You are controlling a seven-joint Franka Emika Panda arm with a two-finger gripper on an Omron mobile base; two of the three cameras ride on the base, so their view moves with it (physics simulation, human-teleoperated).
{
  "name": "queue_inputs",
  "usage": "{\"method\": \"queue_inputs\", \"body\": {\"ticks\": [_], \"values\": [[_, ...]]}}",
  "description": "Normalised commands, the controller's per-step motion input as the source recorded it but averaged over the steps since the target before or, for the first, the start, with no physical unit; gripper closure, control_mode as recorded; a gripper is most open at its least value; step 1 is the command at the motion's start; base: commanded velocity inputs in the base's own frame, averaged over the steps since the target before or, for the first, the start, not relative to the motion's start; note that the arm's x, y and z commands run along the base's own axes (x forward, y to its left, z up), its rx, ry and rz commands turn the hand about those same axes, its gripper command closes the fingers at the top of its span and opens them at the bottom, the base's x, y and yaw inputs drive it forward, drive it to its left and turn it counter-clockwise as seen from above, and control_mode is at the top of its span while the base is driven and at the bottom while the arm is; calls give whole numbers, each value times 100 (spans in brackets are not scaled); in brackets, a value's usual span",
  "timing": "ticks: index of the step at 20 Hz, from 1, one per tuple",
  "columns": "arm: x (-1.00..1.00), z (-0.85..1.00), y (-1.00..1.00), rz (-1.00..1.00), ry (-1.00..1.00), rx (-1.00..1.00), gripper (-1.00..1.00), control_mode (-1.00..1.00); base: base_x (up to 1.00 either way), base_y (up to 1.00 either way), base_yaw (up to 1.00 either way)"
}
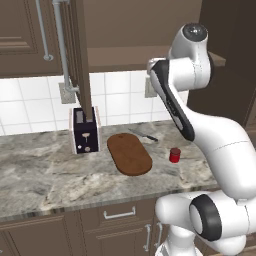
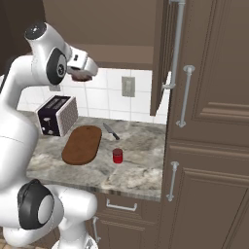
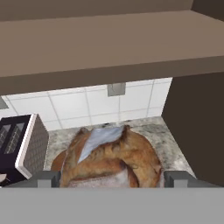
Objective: Pick the bread, place it on the cutting board, pick the jam, place it on the counter, and close the cabinet.
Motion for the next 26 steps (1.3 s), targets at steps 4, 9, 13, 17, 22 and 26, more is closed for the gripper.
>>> {"method": "queue_inputs", "body": {"ticks": [4, 9, 13, 17, 22, 26], "values": [[0, -16, 0, 0, 4, 6, 100, -100, 0, 0, 0], [-1, -15, 0, 1, 0, 8, 100, -100, 0, 0, 0], [0, -24, 0, 0, 0, 3, 100, -100, 0, 0, 0], [-4, -24, 3, 0, 0, 0, 100, -100, 0, 0, 0], [-3, -29, 11, 0, 0, 0, 100, -100, 0, 0, 0], [-2, -27, 13, 0, 3, 0, 100, -100, 0, 0, 0]]}}
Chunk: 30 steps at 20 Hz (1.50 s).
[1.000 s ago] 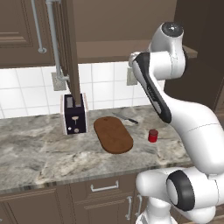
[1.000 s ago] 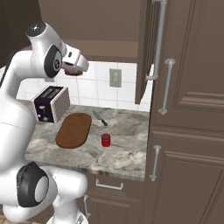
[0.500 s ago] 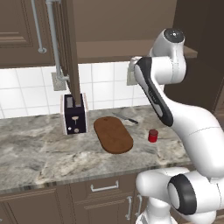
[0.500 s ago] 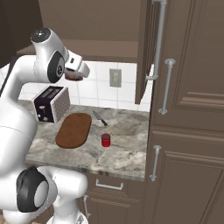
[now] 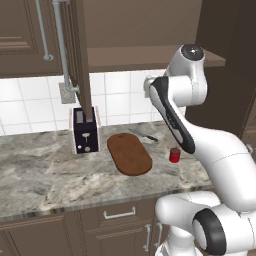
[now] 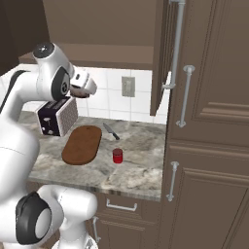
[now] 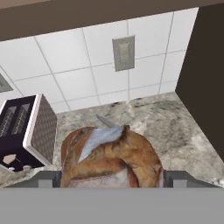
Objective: Pick the bread, place it on the cutting board, pick the jam, place it on the counter, and close the cabinet.
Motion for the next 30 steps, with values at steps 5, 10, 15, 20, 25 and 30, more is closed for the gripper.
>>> {"method": "queue_inputs", "body": {"ticks": [5, 10, 15, 20, 25, 30], "values": [[0, -22, 14, 0, 6, 1, 100, -100, 0, 0, 0], [-2, -17, 12, 0, 13, 4, 100, -100, 0, 0, 0], [0, -24, 13, 0, 12, 1, 100, -100, 0, 0, 0], [0, -34, 13, 0, 8, 0, 100, -100, 0, 0, 0], [0, -37, 6, 0, 1, 0, 100, -100, 0, 0, 0], [0, -34, 8, 0, 1, 0, 100, -100, 0, 0, 0]]}}
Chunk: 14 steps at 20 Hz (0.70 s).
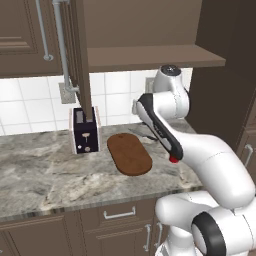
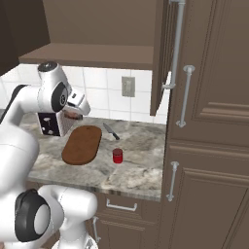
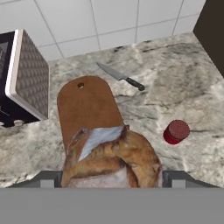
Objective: Pick the bread, place it on the cutting board, pick the jam, place it on the counter, and close the cabinet.
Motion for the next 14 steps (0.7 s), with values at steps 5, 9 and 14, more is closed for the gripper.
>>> {"method": "queue_inputs", "body": {"ticks": [5, 9, 14], "values": [[0, -26, 6, 0, 3, 0, 100, -100, 0, 0, 0], [0, -22, 7, 0, 5, 0, 100, -100, 0, 0, 0], [0, -21, 7, 0, 3, 0, 100, -100, 0, 0, 0]]}}
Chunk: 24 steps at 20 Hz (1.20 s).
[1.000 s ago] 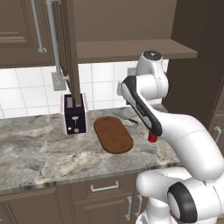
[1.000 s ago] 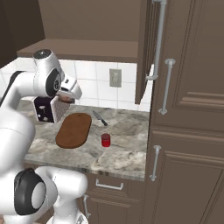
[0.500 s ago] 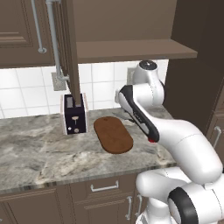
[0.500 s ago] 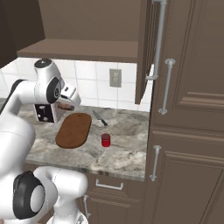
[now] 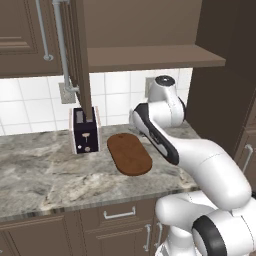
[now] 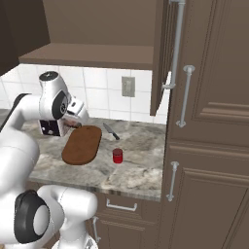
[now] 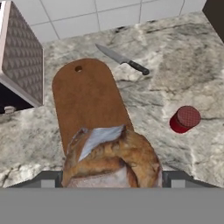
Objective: Pick the bread, place it on the cutting board, pick the jam, place it on the counter, and close the cabinet.
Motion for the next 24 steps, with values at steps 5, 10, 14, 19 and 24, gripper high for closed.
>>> {"method": "queue_inputs", "body": {"ticks": [5, 10, 14, 19, 24], "values": [[15, -25, 3, 0, 0, 0, 100, -100, 0, 0, 0], [28, -24, 0, 1, 0, 0, 100, -100, 0, 0, 0], [30, -21, 1, 0, 0, 0, 100, -100, 0, 0, 0], [20, -20, 7, 0, 0, 0, 100, -100, 0, 0, 0], [16, -20, 11, 0, 1, 0, 100, -100, 0, 0, 0]]}}
